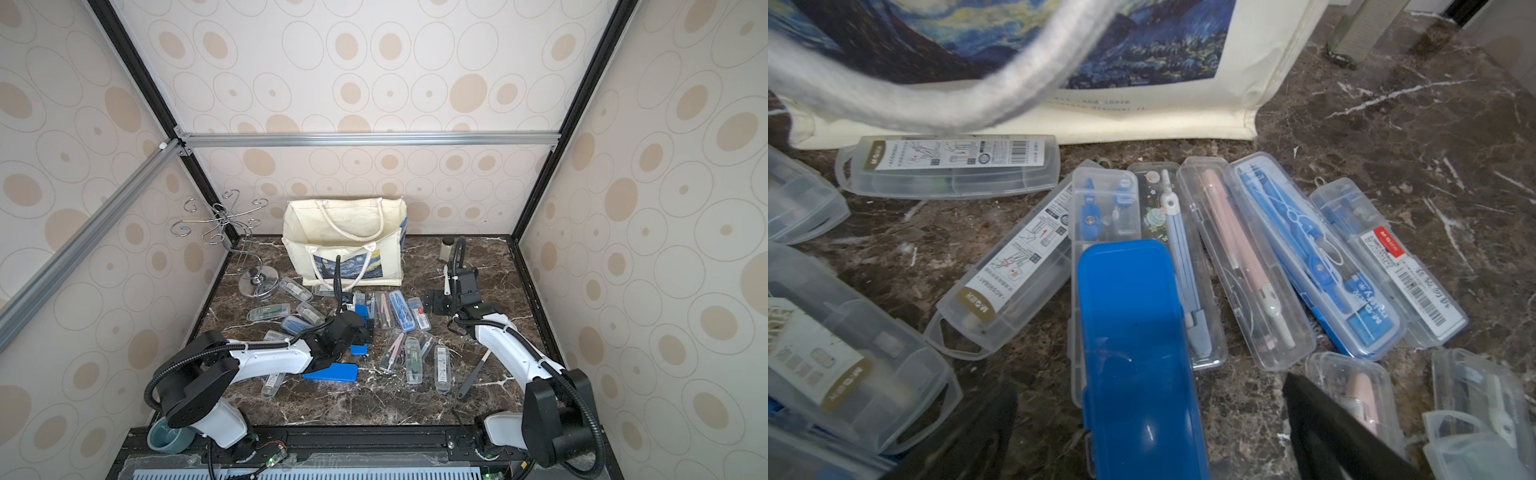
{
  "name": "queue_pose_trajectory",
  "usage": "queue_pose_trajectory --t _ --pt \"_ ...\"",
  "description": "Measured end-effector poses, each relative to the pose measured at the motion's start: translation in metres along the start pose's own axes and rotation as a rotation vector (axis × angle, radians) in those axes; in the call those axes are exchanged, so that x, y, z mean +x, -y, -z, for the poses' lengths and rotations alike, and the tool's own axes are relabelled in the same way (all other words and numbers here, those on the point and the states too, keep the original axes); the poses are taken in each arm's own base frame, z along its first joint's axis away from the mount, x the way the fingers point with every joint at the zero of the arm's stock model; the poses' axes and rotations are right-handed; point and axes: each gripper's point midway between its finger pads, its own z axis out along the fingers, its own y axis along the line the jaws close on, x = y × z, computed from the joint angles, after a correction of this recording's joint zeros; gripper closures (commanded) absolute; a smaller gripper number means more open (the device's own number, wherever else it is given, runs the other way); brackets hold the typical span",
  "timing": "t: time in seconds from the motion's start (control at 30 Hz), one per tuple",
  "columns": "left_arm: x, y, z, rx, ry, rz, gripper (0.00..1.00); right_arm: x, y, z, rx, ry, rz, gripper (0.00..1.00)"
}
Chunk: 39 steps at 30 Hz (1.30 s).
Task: Put the compass set into the canvas bag
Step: Pick up the compass set from the compass set.
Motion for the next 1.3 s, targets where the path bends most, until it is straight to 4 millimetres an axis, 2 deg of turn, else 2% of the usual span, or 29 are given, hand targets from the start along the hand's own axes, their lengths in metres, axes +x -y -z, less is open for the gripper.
queue_pose_trajectory --t 0.17,0.33,0.5,0.7,0.8,1.03,1.3 --pt "0.011 0.008 -0.01 -0.025 -0.046 -0.012 0.07 0.001 0.002 -0.001 0.009 -0.002 0.002 0.0" --pt "0.028 0.001 -0.014 -0.079 -0.108 -0.016 0.13 0.007 0.004 -0.007 0.018 -0.024 0.01 0.0" --pt "0.043 -0.002 -0.011 -0.1 -0.154 -0.015 0.13 0.012 0.005 -0.011 0.02 -0.043 0.011 0.0" --pt "0.06 -0.002 -0.017 -0.124 -0.206 -0.025 0.15 0.014 0.003 -0.014 0.007 -0.053 0.01 0.0" --pt "0.06 0.001 -0.018 -0.122 -0.208 -0.018 0.2 0.014 0.002 -0.014 0.005 -0.052 0.01 0.0" --pt "0.06 0.001 -0.018 -0.121 -0.208 0.0 0.46 0.015 0.001 -0.015 -0.001 -0.056 0.01 0.0" --pt "0.059 0.003 -0.018 -0.106 -0.193 0.013 0.47 0.017 -0.003 -0.015 -0.027 -0.062 0.009 0.0"
